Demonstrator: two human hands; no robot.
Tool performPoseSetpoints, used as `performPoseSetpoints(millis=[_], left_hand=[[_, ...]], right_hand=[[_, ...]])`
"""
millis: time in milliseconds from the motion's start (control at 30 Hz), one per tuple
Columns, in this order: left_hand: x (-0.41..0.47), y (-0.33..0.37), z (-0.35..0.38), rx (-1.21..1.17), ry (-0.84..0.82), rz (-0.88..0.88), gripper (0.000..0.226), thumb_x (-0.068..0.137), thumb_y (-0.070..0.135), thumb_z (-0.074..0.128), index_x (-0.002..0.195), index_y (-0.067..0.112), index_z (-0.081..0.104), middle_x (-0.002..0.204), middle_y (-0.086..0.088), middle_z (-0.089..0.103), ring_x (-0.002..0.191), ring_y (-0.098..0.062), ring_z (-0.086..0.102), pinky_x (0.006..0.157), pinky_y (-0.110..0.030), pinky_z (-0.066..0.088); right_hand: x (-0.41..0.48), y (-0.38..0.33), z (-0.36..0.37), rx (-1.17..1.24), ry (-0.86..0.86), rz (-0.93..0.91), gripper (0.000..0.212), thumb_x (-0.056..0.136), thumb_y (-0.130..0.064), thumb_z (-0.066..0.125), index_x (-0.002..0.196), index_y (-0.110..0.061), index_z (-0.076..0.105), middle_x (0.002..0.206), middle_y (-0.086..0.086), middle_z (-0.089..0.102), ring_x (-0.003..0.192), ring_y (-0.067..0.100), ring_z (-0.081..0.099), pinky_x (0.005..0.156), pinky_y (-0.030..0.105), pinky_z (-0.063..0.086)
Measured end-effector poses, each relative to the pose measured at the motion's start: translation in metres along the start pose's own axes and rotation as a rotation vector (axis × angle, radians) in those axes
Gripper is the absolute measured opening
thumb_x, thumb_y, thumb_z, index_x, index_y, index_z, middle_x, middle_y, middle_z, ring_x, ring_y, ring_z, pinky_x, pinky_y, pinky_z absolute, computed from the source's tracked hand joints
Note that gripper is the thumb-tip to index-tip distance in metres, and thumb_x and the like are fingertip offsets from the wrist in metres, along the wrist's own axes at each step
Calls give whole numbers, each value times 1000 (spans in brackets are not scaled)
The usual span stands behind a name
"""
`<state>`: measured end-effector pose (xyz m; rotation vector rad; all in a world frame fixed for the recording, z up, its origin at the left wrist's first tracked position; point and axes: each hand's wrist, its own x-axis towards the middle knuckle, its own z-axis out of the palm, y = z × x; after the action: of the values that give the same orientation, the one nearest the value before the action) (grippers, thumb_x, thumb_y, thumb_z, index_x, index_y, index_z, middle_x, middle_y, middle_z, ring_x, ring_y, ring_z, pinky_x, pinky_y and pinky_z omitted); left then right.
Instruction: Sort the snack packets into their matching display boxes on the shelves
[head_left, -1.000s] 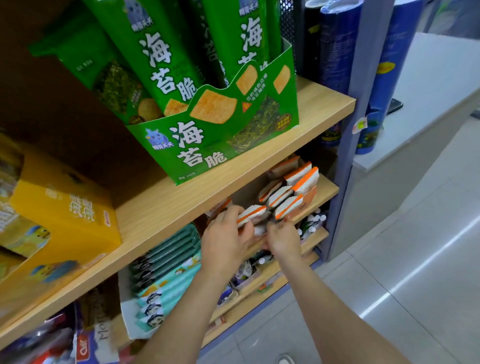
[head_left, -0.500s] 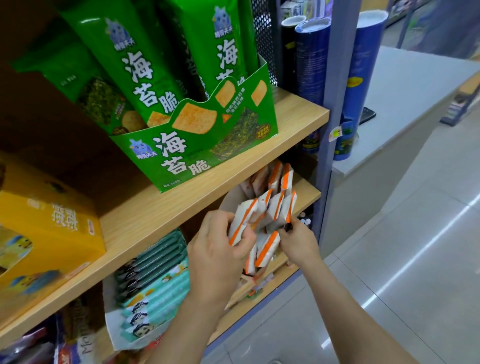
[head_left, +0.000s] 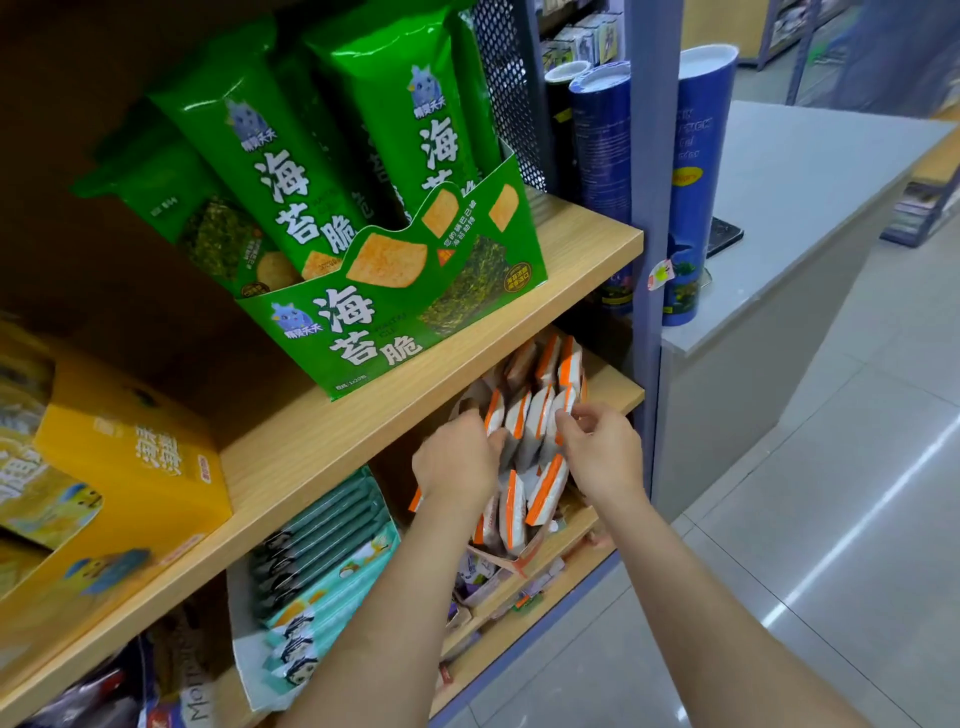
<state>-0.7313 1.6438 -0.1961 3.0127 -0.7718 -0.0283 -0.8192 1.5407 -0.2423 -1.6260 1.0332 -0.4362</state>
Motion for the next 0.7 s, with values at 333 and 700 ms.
performPoseSetpoints(millis=[333,700], left_hand=[[6,-4,15,-305,-38,-43,32,102,37,39,90,14,58,84,-6,62,84,-29,62,69,-37,49],[4,2,14,-367,-71,-27,27,102,39,42,90,17,51,79,-2,58,81,-26,61,64,-34,43]], right_hand=[[-2,-17,0,-138,-22,-38,21,91,-16,63,110,-11,69,86,1,67,85,19,66,78,38,57],[19,-19,6,265,85,207,18,90,-12,64,75,-23,62,81,0,67,82,25,71,82,48,59]])
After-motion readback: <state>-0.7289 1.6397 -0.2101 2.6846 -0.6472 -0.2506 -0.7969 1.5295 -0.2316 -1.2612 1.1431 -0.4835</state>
